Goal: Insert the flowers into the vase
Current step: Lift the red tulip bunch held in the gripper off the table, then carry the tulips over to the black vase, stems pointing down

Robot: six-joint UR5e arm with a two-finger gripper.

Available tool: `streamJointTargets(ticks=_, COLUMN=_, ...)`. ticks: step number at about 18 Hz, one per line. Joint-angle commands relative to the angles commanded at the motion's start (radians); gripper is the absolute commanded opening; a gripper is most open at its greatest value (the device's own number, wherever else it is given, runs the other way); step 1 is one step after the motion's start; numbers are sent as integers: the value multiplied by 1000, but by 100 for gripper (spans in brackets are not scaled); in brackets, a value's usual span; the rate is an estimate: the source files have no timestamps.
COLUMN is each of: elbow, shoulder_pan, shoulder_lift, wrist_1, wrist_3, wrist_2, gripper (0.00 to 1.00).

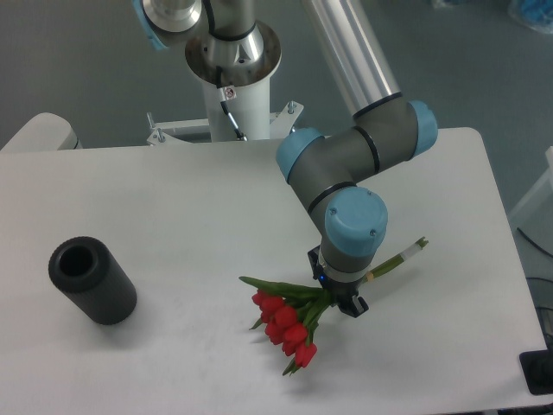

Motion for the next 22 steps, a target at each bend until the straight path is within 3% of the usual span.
streamJointTargets(ticks=11, elbow=-2, shoulder_pan=-6, shoulder_lift=12, wrist_1=-15, wrist_3=-11, wrist_2=-20, gripper=4)
streamJointTargets(ticks=13, elbow=-6, shoulder_pan=-3, shoulder_lift=34, wrist_1=-43, wrist_3=-15, wrist_2=-111, gripper=5)
streamJointTargets(ticks=22, elbow=-40, shoulder_pan=-37, shoulder_lift=93, wrist_1=-43, wrist_3=-164, wrist_2=-379, gripper=3)
